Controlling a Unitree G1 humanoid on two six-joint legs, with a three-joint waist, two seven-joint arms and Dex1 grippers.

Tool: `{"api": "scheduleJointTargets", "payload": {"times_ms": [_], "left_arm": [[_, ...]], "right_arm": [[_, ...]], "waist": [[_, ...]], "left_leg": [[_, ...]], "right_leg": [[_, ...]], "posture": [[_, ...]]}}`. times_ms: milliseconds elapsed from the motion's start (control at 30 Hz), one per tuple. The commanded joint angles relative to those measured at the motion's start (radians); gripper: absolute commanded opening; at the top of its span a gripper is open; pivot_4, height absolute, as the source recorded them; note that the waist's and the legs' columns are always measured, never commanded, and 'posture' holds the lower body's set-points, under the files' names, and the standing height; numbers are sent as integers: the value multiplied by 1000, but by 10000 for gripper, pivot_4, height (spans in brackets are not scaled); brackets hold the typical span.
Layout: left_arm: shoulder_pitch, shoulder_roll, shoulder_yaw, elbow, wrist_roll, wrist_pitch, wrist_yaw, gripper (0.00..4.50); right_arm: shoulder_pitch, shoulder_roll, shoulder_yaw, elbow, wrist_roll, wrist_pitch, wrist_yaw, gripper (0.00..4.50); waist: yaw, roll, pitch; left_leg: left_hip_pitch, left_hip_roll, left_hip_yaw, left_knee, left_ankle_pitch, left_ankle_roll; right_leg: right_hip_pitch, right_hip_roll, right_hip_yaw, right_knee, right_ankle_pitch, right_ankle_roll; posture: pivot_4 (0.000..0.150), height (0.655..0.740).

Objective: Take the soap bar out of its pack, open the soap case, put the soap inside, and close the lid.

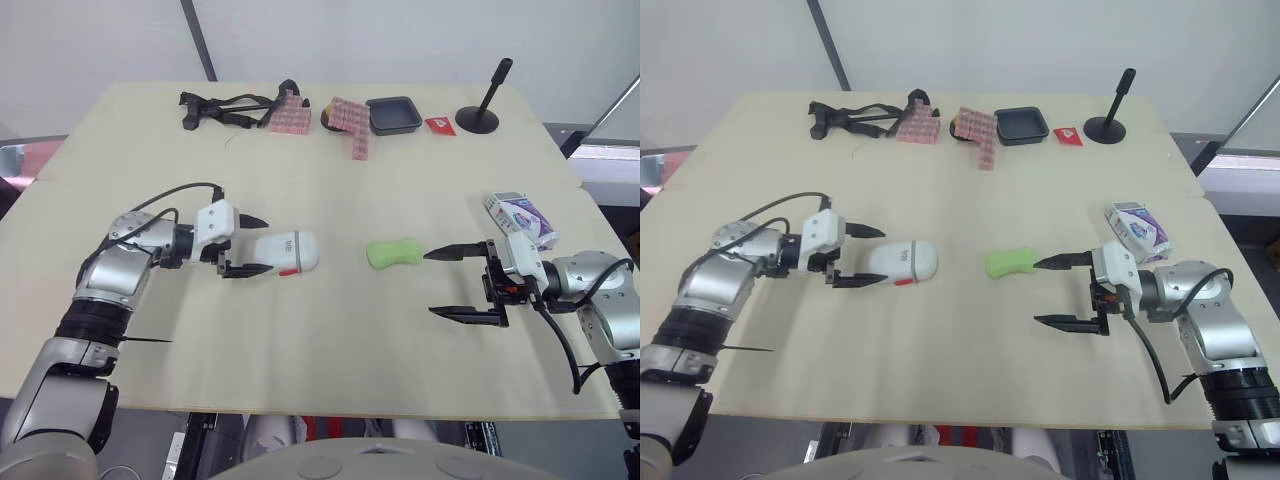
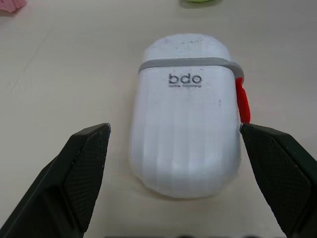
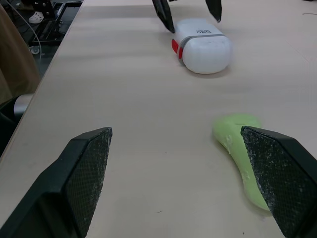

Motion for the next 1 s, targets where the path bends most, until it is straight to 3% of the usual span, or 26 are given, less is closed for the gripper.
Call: {"api": "scheduleJointTargets", "payload": {"times_ms": [33, 967, 1000], "left_arm": [[-20, -7, -1, -4, -4, 1, -15, 45000], [-25, -66, -12, 31, 47, 9, 61, 45000], [-25, -67, -11, 32, 46, 11, 61, 42264]], "right_arm": [[0, 1, -25, -28, 41, 36, -27, 44698], [15, 1, -24, -60, 60, 94, -90, 44698], [16, 0, -24, -61, 60, 94, -91, 45000]], "waist": [[1, 0, 0], [5, -1, 0], [5, -1, 0]], "left_leg": [[0, 0, 0, 0, 0, 0], [-1, 0, 0, 0, 0, 0], [-1, 0, 0, 0, 0, 0]], "right_leg": [[0, 0, 0, 0, 0, 0], [0, 1, 0, -1, 0, 0], [0, 1, 0, -1, 0, 0]], "posture": [[1500, 7400], [1500, 7400], [1500, 7400]]}}
